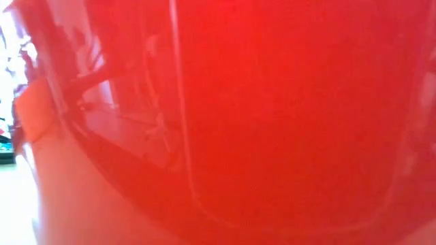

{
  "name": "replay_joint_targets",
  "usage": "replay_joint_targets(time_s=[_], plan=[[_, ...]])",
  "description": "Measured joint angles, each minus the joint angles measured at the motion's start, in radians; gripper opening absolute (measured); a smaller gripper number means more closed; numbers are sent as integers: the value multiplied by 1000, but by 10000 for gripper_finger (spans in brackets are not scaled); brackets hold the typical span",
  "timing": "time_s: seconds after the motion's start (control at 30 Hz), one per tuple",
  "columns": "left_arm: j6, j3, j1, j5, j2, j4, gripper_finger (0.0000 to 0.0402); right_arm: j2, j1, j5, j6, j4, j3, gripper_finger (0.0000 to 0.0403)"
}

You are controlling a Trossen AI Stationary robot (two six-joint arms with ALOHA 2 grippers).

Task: Pick & Place Mini bowls
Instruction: Stack the top blue bowl on the blue bowl on the shelf

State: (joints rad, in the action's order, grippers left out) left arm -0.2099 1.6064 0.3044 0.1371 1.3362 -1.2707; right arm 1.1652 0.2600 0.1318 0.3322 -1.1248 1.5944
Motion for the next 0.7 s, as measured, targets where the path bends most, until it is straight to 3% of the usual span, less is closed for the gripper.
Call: replay_joint_targets(time_s=[0.33, 0.7], plan=[[-19, -7, -196, -10, 57, 22, 0, 2, 0, 0, 0, 0, 0, 79], [9, -9, -205, -28, 173, 17, 0, 2, 0, 0, 1, 0, 0, 79]])
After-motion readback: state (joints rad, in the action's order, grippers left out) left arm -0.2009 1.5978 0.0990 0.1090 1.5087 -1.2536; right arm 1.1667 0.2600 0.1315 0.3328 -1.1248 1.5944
